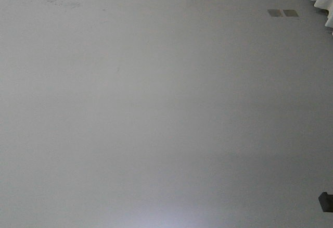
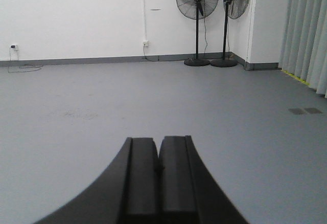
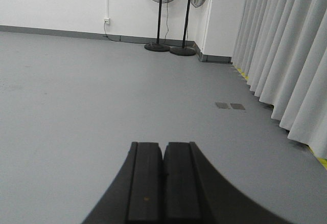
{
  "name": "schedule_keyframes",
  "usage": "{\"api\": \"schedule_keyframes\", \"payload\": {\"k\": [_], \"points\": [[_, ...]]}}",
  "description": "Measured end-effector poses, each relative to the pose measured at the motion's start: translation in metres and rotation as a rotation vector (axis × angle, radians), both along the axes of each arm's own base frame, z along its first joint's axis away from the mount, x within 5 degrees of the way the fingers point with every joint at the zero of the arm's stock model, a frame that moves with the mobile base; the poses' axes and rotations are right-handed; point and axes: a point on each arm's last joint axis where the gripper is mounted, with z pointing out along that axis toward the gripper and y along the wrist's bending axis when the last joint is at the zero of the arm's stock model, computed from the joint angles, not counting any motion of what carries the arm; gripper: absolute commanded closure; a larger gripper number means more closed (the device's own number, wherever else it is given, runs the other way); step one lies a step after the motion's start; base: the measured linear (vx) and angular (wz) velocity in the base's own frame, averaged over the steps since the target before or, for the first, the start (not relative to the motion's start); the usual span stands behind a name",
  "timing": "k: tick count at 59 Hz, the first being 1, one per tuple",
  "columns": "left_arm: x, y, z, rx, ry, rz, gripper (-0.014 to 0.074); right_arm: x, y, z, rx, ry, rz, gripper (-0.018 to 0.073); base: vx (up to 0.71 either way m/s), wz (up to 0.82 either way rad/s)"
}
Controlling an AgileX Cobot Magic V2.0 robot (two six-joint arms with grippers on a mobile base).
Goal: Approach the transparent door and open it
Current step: 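Turn the base toward the glass sliding door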
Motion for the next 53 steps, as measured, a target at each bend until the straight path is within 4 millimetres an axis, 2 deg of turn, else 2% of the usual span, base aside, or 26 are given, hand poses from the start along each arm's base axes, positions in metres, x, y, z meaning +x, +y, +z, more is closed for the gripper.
{"api": "schedule_keyframes", "payload": {"k": [53], "points": [[0.0000,0.0000,0.0000,0.000,0.000,0.000,0.0602,0.0000,0.0000,0.0000,0.000,0.000,0.000,0.0567,0.01,0.00]]}}
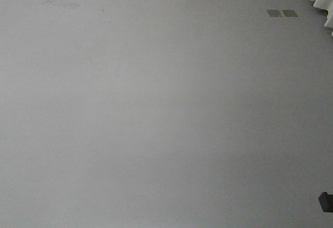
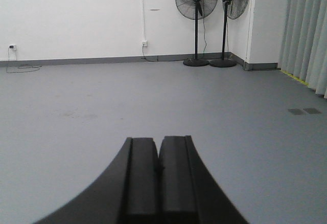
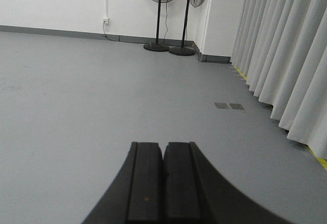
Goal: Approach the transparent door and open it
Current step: 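Turn the base toward the glass sliding door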
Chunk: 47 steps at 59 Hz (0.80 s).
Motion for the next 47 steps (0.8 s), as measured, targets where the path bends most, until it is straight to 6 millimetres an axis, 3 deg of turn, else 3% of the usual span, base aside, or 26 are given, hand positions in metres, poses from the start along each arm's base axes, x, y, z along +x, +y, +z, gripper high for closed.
{"api": "schedule_keyframes", "payload": {"k": [23,47], "points": [[0.0000,0.0000,0.0000,0.000,0.000,0.000,0.0602,0.0000,0.0000,0.0000,0.000,0.000,0.000,0.0567,0.12,-0.02],[0.0000,0.0000,0.0000,0.000,0.000,0.000,0.0602,0.0000,0.0000,0.0000,0.000,0.000,0.000,0.0567,0.30,0.00]]}}
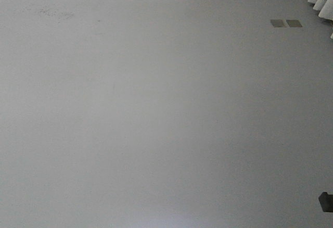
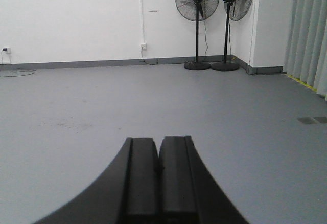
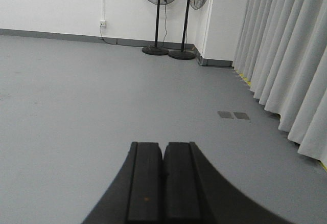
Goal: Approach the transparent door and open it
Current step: 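Turn the base toward the glass sliding door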
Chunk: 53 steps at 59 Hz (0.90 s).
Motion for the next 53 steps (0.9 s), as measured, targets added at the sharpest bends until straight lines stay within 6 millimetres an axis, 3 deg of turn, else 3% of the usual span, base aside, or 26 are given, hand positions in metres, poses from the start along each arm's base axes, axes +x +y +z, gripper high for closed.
{"api": "schedule_keyframes", "payload": {"k": [32,53], "points": [[0.0000,0.0000,0.0000,0.000,0.000,0.000,0.0602,0.0000,0.0000,0.0000,0.000,0.000,0.000,0.0567,0.44,0.11],[0.0000,0.0000,0.0000,0.000,0.000,0.000,0.0602,0.0000,0.0000,0.0000,0.000,0.000,0.000,0.0567,0.55,0.35]]}}
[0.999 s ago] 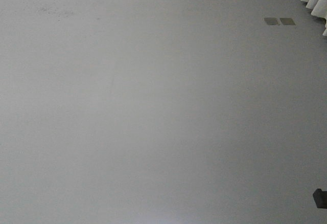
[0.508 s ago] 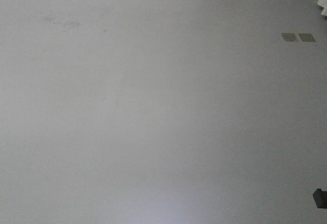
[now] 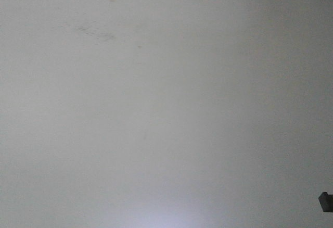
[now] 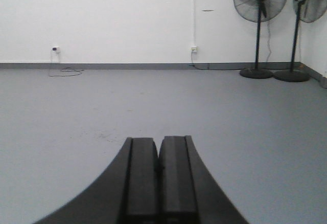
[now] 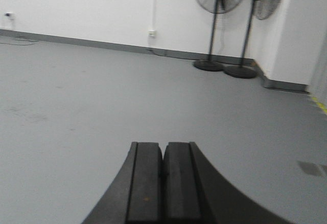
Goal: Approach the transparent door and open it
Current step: 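Turn the base toward the glass sliding door, then drive the base forward onto the wooden platform toward the door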
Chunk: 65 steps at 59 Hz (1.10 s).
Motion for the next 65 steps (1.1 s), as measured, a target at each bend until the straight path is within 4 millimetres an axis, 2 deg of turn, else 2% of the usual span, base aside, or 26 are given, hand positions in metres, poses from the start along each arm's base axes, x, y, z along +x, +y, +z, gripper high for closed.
{"api": "schedule_keyframes", "payload": {"k": [65], "points": [[0.0000,0.0000,0.0000,0.000,0.000,0.000,0.0602,0.0000,0.0000,-0.0003,0.000,0.001,0.000,0.0567,0.63,0.56]]}}
